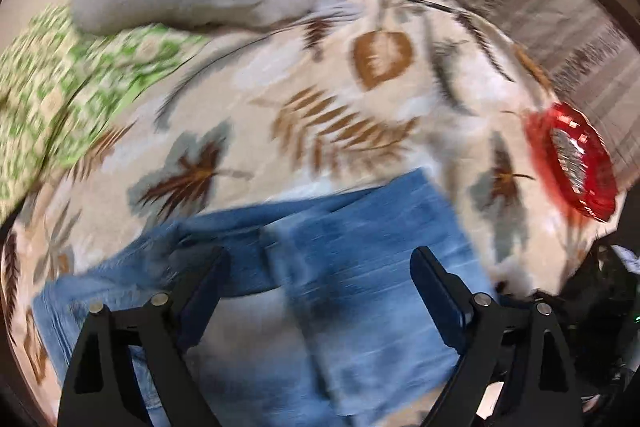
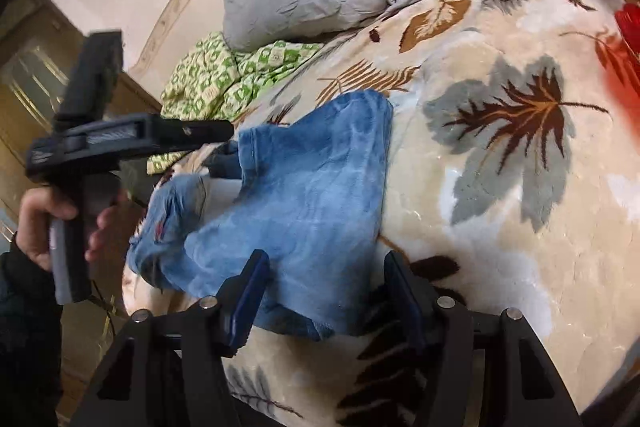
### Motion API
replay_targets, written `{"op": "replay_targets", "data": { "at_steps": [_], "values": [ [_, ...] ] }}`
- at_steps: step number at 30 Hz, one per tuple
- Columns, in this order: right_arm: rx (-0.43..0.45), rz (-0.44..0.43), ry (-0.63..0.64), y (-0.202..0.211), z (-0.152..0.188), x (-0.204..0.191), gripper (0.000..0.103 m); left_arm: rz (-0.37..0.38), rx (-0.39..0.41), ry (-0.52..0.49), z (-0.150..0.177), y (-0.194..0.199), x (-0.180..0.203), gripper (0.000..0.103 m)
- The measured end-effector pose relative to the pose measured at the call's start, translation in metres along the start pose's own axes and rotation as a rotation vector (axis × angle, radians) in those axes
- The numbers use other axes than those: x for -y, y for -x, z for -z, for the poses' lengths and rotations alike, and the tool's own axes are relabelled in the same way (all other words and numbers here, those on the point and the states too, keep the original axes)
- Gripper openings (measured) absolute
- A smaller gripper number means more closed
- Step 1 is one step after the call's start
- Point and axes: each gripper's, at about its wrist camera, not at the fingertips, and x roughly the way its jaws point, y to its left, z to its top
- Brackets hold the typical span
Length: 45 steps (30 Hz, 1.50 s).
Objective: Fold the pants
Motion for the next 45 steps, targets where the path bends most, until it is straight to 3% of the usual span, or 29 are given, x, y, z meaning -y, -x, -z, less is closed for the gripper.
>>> {"op": "replay_targets", "data": {
  "at_steps": [3, 5, 8, 13, 17, 18, 19, 21, 23, 26, 31, 36, 40, 45],
  "values": [
    [-0.036, -0.006, -0.027, -0.008, 0.001, 0.002, 0.062, 0.035, -0.049, -0.031, -0.017, -0.014, 0.031, 0.092],
    [-0.040, -0.001, -0.016, -0.012, 0.002, -0.001, 0.039, 0.038, -0.088, -0.036, -0.026, -0.026, 0.045, 0.092],
    [-0.013, 0.027, 0.020, -0.011, 0.006, -0.007, 0.032, -0.023, -0.152, -0.030, -0.035, -0.050, 0.064, 0.092],
    [0.033, 0.120, 0.135, -0.010, 0.014, -0.027, 0.031, -0.161, -0.260, -0.030, -0.038, -0.085, 0.075, 0.092],
    [0.034, 0.143, 0.161, -0.011, 0.014, -0.031, 0.031, -0.171, -0.301, -0.038, -0.036, -0.106, 0.075, 0.092],
    [0.033, 0.144, 0.162, -0.011, 0.014, -0.031, 0.031, -0.161, -0.305, -0.043, -0.034, -0.111, 0.076, 0.089],
    [0.032, 0.144, 0.163, -0.012, 0.014, -0.031, 0.031, -0.151, -0.307, -0.058, -0.032, -0.114, 0.077, 0.079],
    [0.032, 0.148, 0.167, -0.012, 0.015, -0.032, 0.031, -0.105, -0.288, -0.069, -0.031, -0.111, 0.077, 0.063],
    [0.035, 0.147, 0.164, -0.009, 0.015, -0.029, 0.030, -0.060, -0.275, -0.070, -0.030, -0.099, 0.078, 0.035],
    [0.049, 0.142, 0.170, -0.006, 0.016, -0.032, 0.028, -0.006, -0.251, -0.076, -0.029, -0.080, 0.074, 0.025],
    [0.103, 0.107, 0.179, 0.008, 0.020, -0.048, 0.022, 0.202, -0.204, -0.010, -0.025, -0.044, 0.035, 0.024],
    [0.174, 0.033, 0.200, 0.023, 0.011, -0.093, 0.020, 0.402, -0.102, 0.035, -0.019, 0.005, -0.023, 0.024],
    [0.191, -0.024, 0.260, 0.012, 0.006, -0.145, 0.020, 0.484, -0.037, 0.087, -0.013, 0.035, -0.075, 0.024],
    [0.150, -0.086, 0.335, -0.028, 0.010, -0.207, 0.020, 0.530, 0.034, 0.229, 0.031, 0.057, -0.173, 0.024]
  ]
}}
